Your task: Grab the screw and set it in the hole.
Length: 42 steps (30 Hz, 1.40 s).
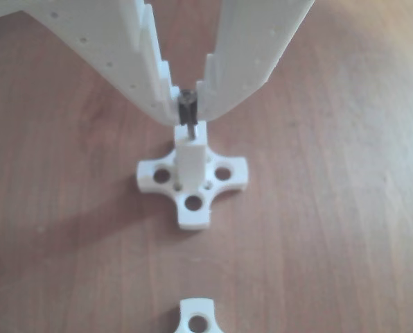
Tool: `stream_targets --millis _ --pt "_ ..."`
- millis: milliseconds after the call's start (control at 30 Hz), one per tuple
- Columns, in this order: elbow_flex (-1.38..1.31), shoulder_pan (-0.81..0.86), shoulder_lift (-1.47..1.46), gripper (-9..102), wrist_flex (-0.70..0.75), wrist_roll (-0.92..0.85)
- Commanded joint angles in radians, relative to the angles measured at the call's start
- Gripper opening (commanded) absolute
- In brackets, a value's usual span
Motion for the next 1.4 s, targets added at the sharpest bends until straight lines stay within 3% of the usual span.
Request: stream_targets --millis 0,1367 --pt "-0.026 -0.012 0.026 -4 0.006 0.002" --pt "-0.025 -0.018 0.017 -4 0.003 0.003"
